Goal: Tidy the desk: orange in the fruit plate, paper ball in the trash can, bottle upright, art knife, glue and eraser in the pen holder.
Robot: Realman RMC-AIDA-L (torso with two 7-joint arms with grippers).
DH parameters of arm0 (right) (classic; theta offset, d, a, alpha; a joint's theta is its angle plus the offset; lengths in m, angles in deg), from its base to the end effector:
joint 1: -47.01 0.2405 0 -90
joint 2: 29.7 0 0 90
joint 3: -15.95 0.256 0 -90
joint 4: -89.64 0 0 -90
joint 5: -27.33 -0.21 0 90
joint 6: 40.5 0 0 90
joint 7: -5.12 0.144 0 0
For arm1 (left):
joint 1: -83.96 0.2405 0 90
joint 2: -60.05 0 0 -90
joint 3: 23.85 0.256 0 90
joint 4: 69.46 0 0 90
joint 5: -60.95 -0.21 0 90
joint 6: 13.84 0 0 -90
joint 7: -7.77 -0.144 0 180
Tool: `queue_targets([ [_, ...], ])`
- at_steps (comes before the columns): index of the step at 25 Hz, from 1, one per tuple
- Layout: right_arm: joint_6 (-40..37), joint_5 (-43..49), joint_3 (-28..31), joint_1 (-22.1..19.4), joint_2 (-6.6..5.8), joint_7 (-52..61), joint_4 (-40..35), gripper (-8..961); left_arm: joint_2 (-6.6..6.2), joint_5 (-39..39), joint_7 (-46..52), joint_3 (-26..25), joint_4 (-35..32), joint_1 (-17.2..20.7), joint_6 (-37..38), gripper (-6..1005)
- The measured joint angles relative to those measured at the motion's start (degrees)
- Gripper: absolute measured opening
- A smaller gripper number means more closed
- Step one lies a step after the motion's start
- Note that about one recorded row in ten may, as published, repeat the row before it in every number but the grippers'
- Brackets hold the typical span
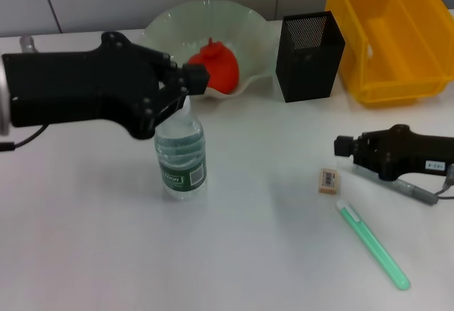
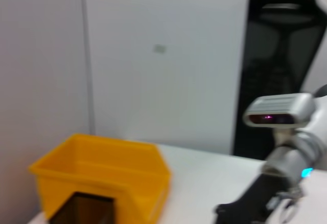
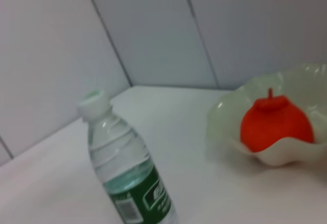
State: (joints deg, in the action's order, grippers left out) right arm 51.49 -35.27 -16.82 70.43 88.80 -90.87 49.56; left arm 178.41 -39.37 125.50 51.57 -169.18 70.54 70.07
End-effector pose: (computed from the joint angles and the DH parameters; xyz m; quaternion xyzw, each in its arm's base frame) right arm 0.3068 0.2979 0.0225 -0.9051 0.3073 0.2461 0.1607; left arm -0.1125 0.2885 0.0551 -0.9648 -0.0912 -0.2067 0.1348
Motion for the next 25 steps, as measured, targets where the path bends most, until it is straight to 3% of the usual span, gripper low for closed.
queue_targets([
  [2,0.8,0.0,2.2,-0.2,-0.2,1.2,0.0,52,-0.04,2.7,-1.2,-1.9,3.5,-1.1,5.2,157],
  [7,1.9,0.0,4.3,-0.5,-0.71,3.4,-0.1,51,0.03,3.3,-3.5,-1.9,8.1,-2.3,8.7,-1],
  [14,4.0,0.0,5.4,-0.7,-1.46,10.7,-2.5,57,0.16,2.5,-8.4,-1.0,13.4,-2.6,9.1,-1],
  [25,4.9,0.4,4.3,-0.3,-0.88,24.4,-10.2,103,0.27,0.1,-14.1,2.6,15.7,-0.3,2.1,-2],
])
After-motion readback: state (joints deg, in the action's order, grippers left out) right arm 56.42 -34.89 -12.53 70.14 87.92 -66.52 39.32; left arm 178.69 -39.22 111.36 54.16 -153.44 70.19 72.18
